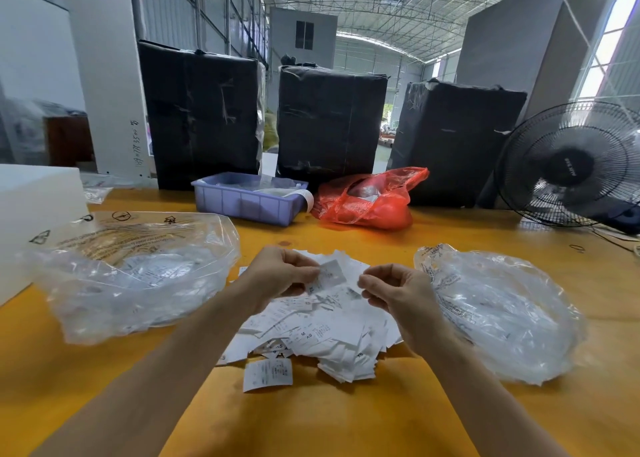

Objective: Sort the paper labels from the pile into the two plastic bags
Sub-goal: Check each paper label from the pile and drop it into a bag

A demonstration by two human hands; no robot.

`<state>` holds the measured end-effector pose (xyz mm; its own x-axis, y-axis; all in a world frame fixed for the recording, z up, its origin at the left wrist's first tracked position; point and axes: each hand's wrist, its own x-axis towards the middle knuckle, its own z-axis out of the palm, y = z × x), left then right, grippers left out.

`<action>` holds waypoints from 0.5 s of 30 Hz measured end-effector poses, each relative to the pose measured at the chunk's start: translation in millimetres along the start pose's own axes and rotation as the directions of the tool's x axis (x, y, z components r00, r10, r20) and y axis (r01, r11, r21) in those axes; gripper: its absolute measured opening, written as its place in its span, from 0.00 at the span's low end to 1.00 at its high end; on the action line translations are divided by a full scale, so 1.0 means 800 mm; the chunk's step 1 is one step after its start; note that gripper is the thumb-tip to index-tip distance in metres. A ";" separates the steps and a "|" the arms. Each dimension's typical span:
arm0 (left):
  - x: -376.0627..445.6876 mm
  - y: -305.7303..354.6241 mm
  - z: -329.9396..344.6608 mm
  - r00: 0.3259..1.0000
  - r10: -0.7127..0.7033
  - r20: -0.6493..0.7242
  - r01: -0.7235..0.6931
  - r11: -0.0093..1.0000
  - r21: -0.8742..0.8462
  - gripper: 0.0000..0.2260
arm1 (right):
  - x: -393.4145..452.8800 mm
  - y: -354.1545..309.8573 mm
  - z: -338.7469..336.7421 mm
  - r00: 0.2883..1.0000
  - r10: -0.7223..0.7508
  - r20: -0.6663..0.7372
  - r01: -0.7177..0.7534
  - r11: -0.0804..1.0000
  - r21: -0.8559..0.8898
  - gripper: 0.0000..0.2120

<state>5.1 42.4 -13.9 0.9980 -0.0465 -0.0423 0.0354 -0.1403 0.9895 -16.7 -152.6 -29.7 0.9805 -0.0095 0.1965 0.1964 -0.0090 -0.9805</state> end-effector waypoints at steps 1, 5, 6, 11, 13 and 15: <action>0.002 0.003 -0.008 0.999 -0.007 -0.035 0.006 0.999 -0.047 0.03 | 0.000 0.001 0.001 1.000 -0.001 0.006 0.001 1.000 -0.023 0.03; 0.006 0.013 -0.049 0.986 -0.055 -0.156 0.029 0.986 -0.166 0.10 | 0.002 0.006 0.001 0.998 -0.058 0.014 0.059 0.990 -0.126 0.03; 0.007 0.014 -0.060 0.980 -0.060 -0.190 0.031 0.988 -0.154 0.11 | 0.003 0.007 0.000 0.996 -0.089 0.003 0.089 0.984 -0.152 0.03; 0.007 0.014 -0.112 0.886 0.071 -0.459 -0.028 0.995 0.098 0.12 | 0.017 -0.004 -0.037 0.896 -0.425 -0.131 0.257 0.735 -0.627 0.03; 0.003 0.011 -0.139 0.774 0.216 -0.595 0.072 0.903 0.423 0.09 | 0.026 -0.006 -0.072 0.850 -0.500 -0.165 0.133 0.507 -0.852 0.06; 0.001 0.005 -0.167 0.666 0.323 -0.673 0.235 0.766 0.599 0.09 | 0.034 -0.001 -0.109 0.892 -0.382 -0.241 -0.097 0.359 -0.928 0.09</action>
<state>13.2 173.7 8.5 0.7109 0.5892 0.3840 0.2301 -0.7108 0.6647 8.6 -240.3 -22.9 0.7968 -0.2463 0.5518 -0.0351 -0.9305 -0.3646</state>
